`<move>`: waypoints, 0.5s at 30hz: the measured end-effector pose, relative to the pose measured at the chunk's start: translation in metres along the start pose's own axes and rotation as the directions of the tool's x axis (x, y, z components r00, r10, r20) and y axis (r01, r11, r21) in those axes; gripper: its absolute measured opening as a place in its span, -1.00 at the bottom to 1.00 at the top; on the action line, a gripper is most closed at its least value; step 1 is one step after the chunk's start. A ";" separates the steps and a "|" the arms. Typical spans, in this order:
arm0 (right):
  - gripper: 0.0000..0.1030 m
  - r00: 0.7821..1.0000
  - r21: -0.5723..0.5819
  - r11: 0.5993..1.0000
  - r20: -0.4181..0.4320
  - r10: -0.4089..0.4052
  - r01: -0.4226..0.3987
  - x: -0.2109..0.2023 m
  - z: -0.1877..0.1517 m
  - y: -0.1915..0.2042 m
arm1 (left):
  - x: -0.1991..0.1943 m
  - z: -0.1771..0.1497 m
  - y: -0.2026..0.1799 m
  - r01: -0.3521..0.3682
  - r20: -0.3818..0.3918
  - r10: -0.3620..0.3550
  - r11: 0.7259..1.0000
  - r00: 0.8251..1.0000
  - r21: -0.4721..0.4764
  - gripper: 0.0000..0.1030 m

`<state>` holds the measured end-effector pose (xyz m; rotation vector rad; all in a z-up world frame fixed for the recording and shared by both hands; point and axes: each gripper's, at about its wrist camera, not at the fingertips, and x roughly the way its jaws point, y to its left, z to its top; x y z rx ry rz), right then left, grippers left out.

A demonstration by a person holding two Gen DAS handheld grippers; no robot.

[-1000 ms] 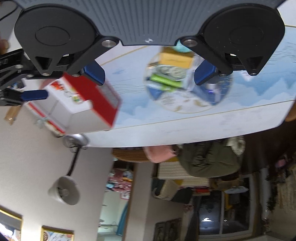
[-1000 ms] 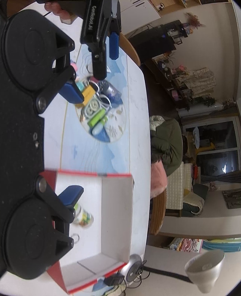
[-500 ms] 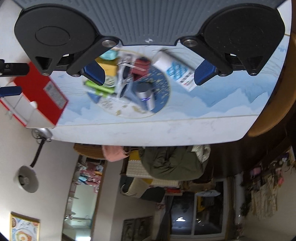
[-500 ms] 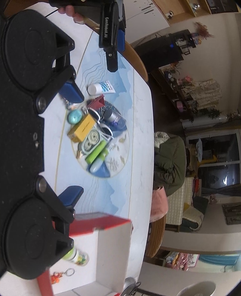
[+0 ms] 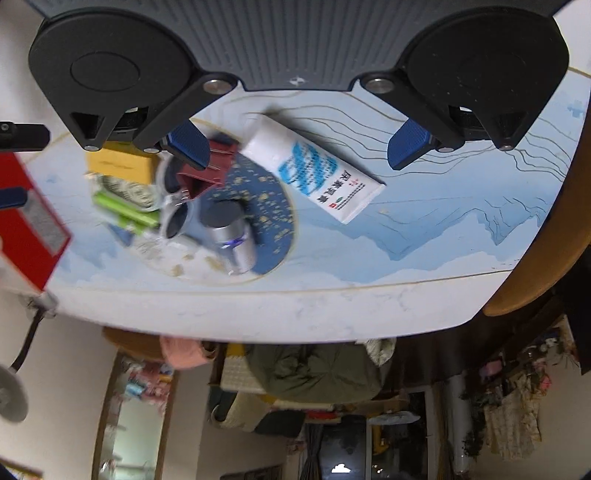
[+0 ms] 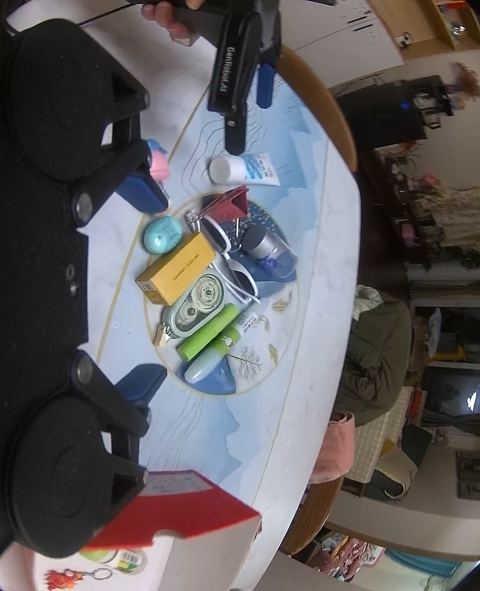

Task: Organize rigid objects
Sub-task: 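Open the left gripper and withdraw both grippers back to the item pile, then grasp the white cream tube with the left gripper while the right grasps the yellow box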

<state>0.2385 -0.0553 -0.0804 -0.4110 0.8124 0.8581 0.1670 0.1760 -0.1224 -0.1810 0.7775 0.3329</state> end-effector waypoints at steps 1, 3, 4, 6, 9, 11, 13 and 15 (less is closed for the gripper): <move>0.62 1.000 -0.011 1.000 -0.010 -0.002 0.002 0.006 0.001 0.001 | 0.006 0.000 -0.001 -0.013 -0.014 0.013 1.000 1.000 0.000 1.00; 0.50 0.999 -0.035 0.999 -0.038 0.003 -0.005 0.018 0.004 0.001 | 0.015 -0.002 -0.001 -0.024 -0.023 0.023 1.000 0.999 -0.010 1.00; 0.46 0.999 -0.046 0.999 -0.047 0.000 -0.002 0.023 0.005 0.001 | 0.018 -0.002 -0.001 -0.029 -0.025 0.029 0.999 0.999 -0.014 1.00; 0.42 0.998 -0.063 0.998 -0.059 0.003 -0.006 0.031 0.007 0.000 | 0.023 -0.002 -0.003 -0.038 -0.029 0.038 0.999 0.999 -0.026 1.00; 0.34 0.997 -0.085 0.996 -0.071 0.010 -0.016 0.043 0.011 -0.001 | 0.030 -0.001 -0.007 -0.057 -0.043 0.055 0.997 0.998 -0.044 1.00; 0.25 0.997 -0.111 0.994 -0.081 0.007 -0.016 0.051 0.014 0.002 | 0.035 -0.001 -0.009 -0.069 -0.049 0.067 0.996 0.997 -0.052 1.00; 0.16 0.996 -0.126 0.992 -0.089 0.014 -0.025 0.056 0.015 0.003 | 0.040 -0.001 -0.010 -0.077 -0.055 0.074 0.995 0.996 -0.061 1.00; 0.10 0.996 -0.137 0.990 -0.092 0.022 -0.034 0.060 0.016 0.004 | 0.043 -0.002 -0.011 -0.085 -0.058 0.081 0.994 0.995 -0.067 1.00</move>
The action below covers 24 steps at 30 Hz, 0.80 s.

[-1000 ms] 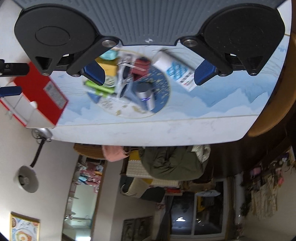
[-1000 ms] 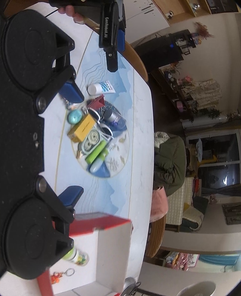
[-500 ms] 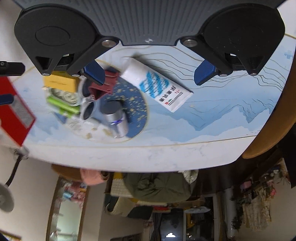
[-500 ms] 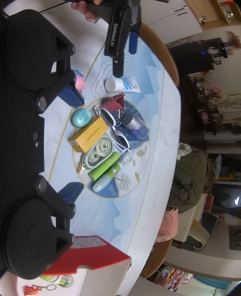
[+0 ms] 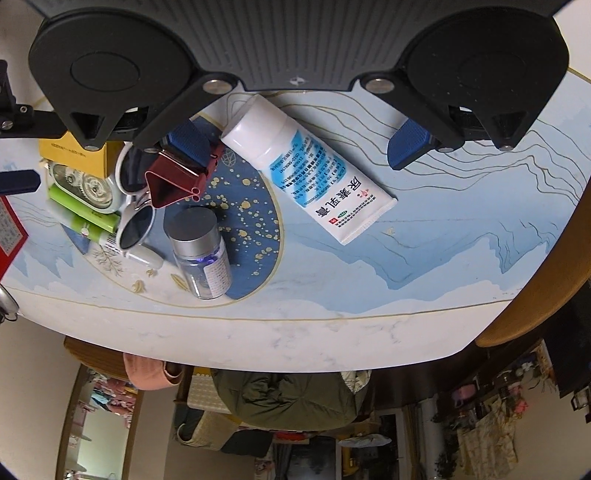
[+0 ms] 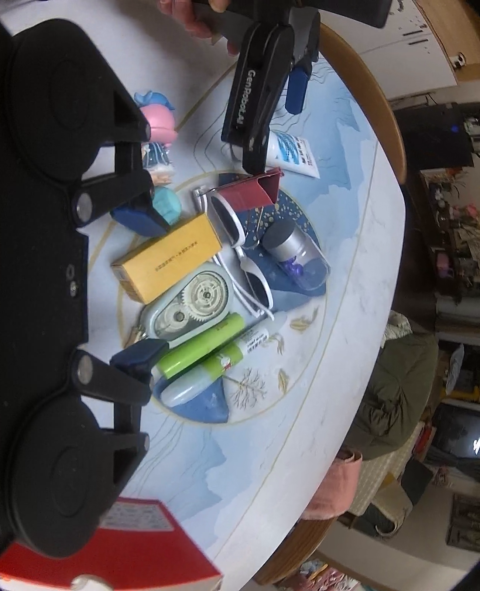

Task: Organize rigid objects
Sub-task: 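Grasp the white cream tube with the left gripper while the right grasps the yellow box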

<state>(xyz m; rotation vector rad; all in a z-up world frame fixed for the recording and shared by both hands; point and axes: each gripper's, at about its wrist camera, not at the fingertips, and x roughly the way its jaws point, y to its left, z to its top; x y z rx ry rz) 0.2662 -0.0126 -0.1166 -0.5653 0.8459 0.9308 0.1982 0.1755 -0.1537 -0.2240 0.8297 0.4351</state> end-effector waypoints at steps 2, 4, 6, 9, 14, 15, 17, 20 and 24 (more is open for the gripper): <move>0.02 1.000 -0.014 1.000 -0.005 0.018 -0.018 0.004 0.002 0.002 | 0.003 -0.001 0.000 -0.004 -0.006 0.004 1.000 1.000 0.000 0.99; -0.03 1.000 -0.036 0.999 -0.008 0.025 -0.025 0.008 0.004 0.005 | 0.003 -0.002 0.002 -0.002 -0.002 0.002 1.000 1.000 -0.006 0.99; -0.11 0.999 -0.045 0.998 -0.008 0.039 -0.040 0.011 0.005 0.007 | 0.003 -0.003 0.004 -0.001 -0.003 0.001 1.000 1.000 -0.008 1.00; -0.18 0.999 -0.046 0.998 0.000 0.053 -0.053 0.014 0.008 0.009 | 0.003 -0.004 0.006 -0.004 -0.003 0.004 1.000 1.000 -0.007 0.98; -0.36 0.997 -0.036 0.997 0.004 0.073 -0.072 0.017 0.012 0.011 | 0.004 -0.009 0.012 -0.027 -0.010 0.027 1.000 1.000 0.002 0.67; -0.37 0.997 -0.031 0.997 0.005 0.074 -0.074 0.017 0.012 0.011 | 0.003 -0.010 0.013 -0.029 -0.006 0.030 1.000 1.000 0.006 0.65; -0.38 0.997 -0.018 0.997 0.006 0.080 -0.080 0.018 0.011 0.009 | 0.001 -0.010 0.016 -0.026 -0.002 0.026 1.000 1.000 0.000 0.51; -0.38 0.996 0.004 0.996 0.004 0.085 -0.085 0.019 0.012 0.008 | -0.001 -0.009 0.019 -0.031 0.009 0.031 1.000 0.999 0.001 0.12; -0.35 0.997 0.009 0.997 0.005 0.074 -0.074 0.018 0.012 0.011 | -0.003 -0.007 0.020 -0.020 0.011 0.020 1.000 1.000 0.012 -0.30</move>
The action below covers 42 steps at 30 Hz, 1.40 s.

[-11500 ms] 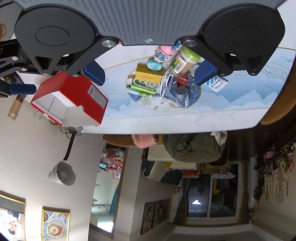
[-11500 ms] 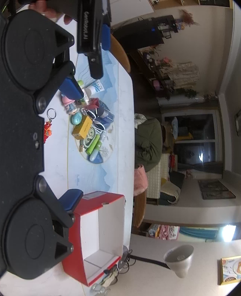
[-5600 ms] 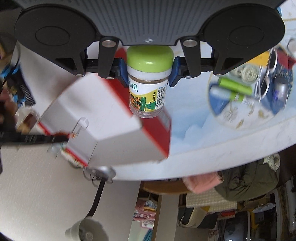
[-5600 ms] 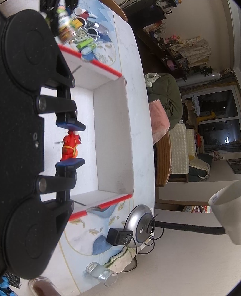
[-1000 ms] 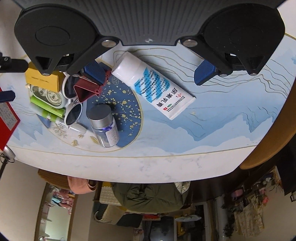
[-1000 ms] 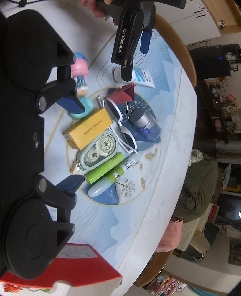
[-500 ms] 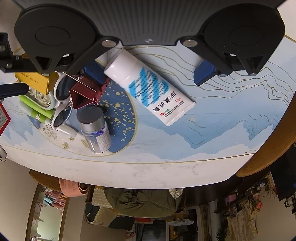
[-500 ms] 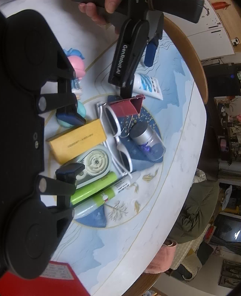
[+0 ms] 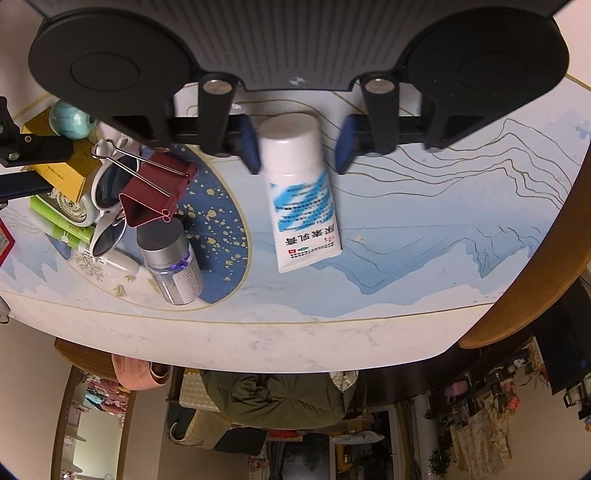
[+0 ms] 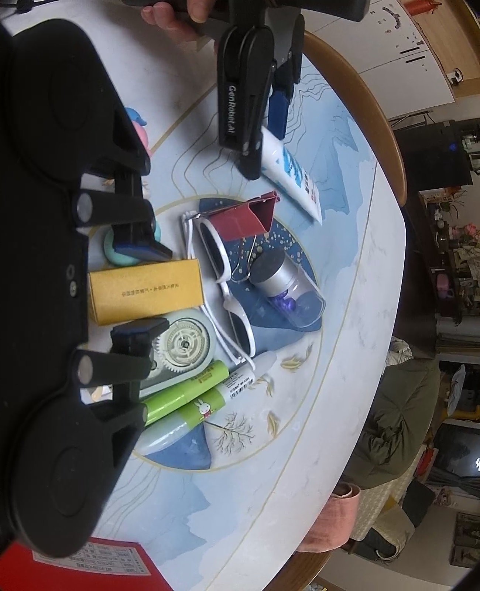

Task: Organize rigid objects
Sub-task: 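Grasp the white cream tube with the left gripper while the right grasps the yellow box, then carry the cream tube and yellow box into the shoebox with both grippers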

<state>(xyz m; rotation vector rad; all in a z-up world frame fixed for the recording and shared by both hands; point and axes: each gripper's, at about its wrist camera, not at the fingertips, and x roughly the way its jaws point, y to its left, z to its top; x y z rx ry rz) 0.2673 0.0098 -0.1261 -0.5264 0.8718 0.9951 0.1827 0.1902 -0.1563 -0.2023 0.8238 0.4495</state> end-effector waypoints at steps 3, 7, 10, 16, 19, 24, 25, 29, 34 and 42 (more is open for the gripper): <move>-0.30 1.000 0.027 1.000 0.001 0.006 -0.006 -0.002 0.001 0.000 | -0.001 0.000 0.001 0.001 -0.005 -0.001 1.000 1.000 0.001 -0.33; -0.27 1.000 0.015 1.000 -0.001 -0.015 0.015 -0.001 0.000 0.005 | -0.006 -0.003 0.000 -0.005 -0.006 0.005 1.000 1.000 0.003 -0.34; -0.36 1.000 0.044 0.999 -0.005 -0.026 0.026 -0.001 0.001 0.004 | -0.011 -0.006 0.002 0.004 -0.007 -0.004 1.000 1.000 -0.010 -0.34; -0.43 0.999 0.074 0.996 -0.003 -0.049 0.049 -0.006 -0.003 0.003 | -0.024 -0.011 0.003 0.026 -0.007 -0.026 0.999 1.000 -0.039 -0.34; -0.44 0.998 0.125 0.991 0.022 -0.050 0.047 -0.019 -0.007 -0.001 | -0.037 -0.013 0.004 0.044 0.006 -0.044 0.997 0.999 -0.056 -0.34; -0.44 0.998 0.173 0.984 0.057 -0.040 0.030 -0.051 -0.017 -0.006 | -0.061 -0.016 0.004 0.084 0.027 -0.082 0.993 0.996 -0.078 -0.34; -0.44 0.997 0.186 0.982 0.061 -0.039 0.027 -0.057 -0.019 -0.007 | -0.066 -0.016 0.004 0.093 0.027 -0.091 0.992 0.996 -0.082 -0.34; -0.44 0.995 0.219 0.976 0.089 -0.043 0.023 -0.088 -0.028 -0.014 | -0.090 -0.016 -0.002 0.119 0.049 -0.115 0.991 0.992 -0.066 -0.34; -0.44 0.989 0.258 0.966 0.132 -0.067 0.031 -0.129 -0.038 -0.029 | -0.119 -0.011 -0.022 0.177 0.068 -0.174 0.983 0.982 -0.045 -0.34; -0.43 0.976 0.310 0.947 0.172 -0.137 0.079 -0.178 -0.052 -0.060 | -0.156 0.007 -0.083 0.290 0.098 -0.293 0.956 0.951 0.044 -0.34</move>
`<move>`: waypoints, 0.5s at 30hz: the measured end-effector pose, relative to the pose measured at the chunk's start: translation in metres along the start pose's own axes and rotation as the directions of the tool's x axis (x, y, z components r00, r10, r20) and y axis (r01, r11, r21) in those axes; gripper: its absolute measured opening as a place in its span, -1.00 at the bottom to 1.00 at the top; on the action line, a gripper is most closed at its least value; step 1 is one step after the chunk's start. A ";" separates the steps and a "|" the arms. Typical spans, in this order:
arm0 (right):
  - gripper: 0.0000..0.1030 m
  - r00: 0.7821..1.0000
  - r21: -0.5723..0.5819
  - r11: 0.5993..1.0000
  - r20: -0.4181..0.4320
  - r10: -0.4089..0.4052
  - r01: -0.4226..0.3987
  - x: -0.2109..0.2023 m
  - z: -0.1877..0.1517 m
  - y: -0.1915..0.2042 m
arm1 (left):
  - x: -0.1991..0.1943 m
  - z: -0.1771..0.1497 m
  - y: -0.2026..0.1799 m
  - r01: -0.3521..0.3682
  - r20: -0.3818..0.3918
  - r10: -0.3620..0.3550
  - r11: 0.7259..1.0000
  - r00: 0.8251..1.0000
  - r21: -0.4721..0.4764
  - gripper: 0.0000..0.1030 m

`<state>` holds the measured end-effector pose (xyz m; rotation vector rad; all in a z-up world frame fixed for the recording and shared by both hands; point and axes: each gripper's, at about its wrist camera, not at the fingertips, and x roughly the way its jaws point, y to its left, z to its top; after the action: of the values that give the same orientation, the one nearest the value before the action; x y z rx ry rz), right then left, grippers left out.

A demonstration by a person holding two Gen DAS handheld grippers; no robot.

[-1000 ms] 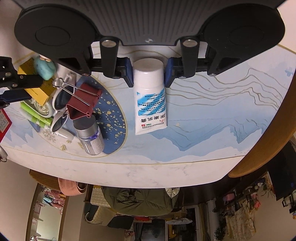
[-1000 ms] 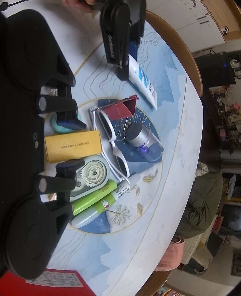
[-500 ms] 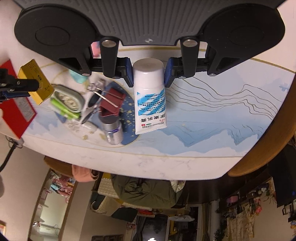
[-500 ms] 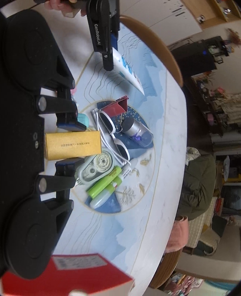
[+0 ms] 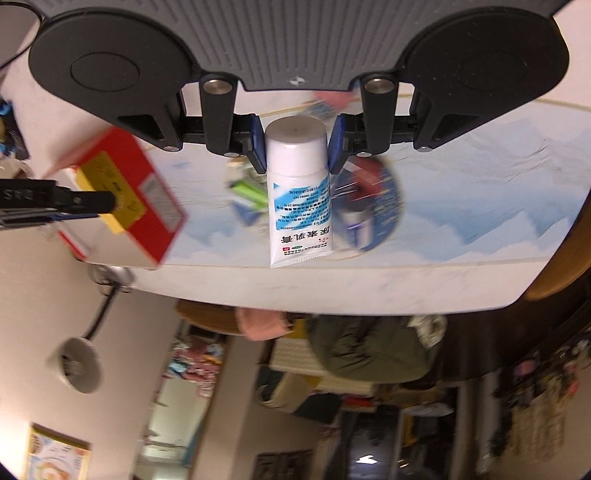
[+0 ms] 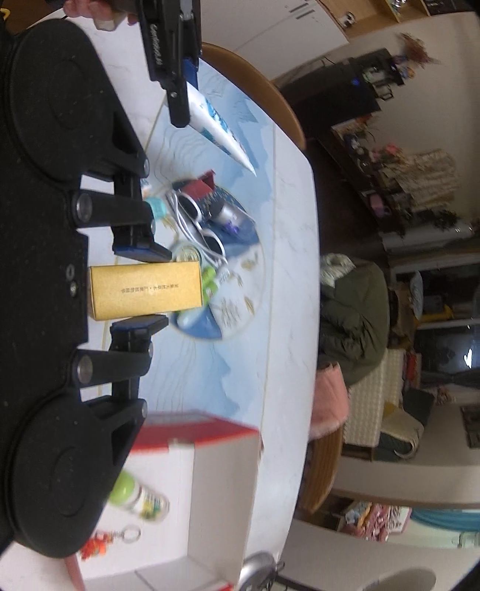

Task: Organize rigid objects
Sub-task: 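Carry the cream tube and yellow box into the shoebox with both grippers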

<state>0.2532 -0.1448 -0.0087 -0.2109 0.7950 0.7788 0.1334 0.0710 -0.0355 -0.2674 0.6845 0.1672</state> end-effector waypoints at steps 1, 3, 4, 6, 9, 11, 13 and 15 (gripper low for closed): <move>-0.43 1.000 0.006 1.000 0.007 -0.006 0.006 -0.005 0.000 -0.006 | 0.000 0.002 -0.009 0.010 0.003 -0.010 1.000 1.000 0.014 -0.34; -0.43 1.000 0.017 1.000 0.018 -0.021 0.020 -0.013 0.000 -0.018 | 0.002 0.007 -0.029 0.033 0.006 -0.033 0.999 0.999 0.043 -0.34; -0.43 0.999 0.023 0.999 0.023 -0.029 0.028 -0.017 -0.001 -0.024 | 0.004 0.010 -0.039 0.041 0.007 -0.042 0.998 0.999 0.057 -0.34; -0.43 0.999 0.039 0.999 0.030 -0.039 0.038 -0.022 -0.001 -0.038 | 0.008 0.014 -0.058 0.059 0.006 -0.059 0.995 0.998 0.080 -0.34; -0.43 0.998 0.055 0.997 0.042 -0.055 0.053 -0.031 -0.003 -0.060 | 0.016 0.018 -0.086 0.102 -0.006 -0.102 0.989 0.995 0.107 -0.34; -0.43 0.997 0.065 0.996 0.049 -0.063 0.060 -0.037 -0.004 -0.075 | 0.022 0.021 -0.107 0.126 -0.019 -0.124 0.984 0.992 0.122 -0.34; -0.43 0.995 0.074 0.995 0.057 -0.077 0.072 -0.042 -0.006 -0.093 | 0.028 0.024 -0.128 0.140 -0.027 -0.138 0.980 0.990 0.142 -0.34; -0.43 0.994 0.086 0.993 0.063 -0.091 0.085 -0.047 -0.007 -0.111 | 0.036 0.027 -0.148 0.151 -0.033 -0.148 0.975 0.988 0.161 -0.34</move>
<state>0.3060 -0.2524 0.0072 -0.1438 0.7488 0.6647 0.2128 -0.0600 -0.0110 -0.1627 0.6918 -0.0359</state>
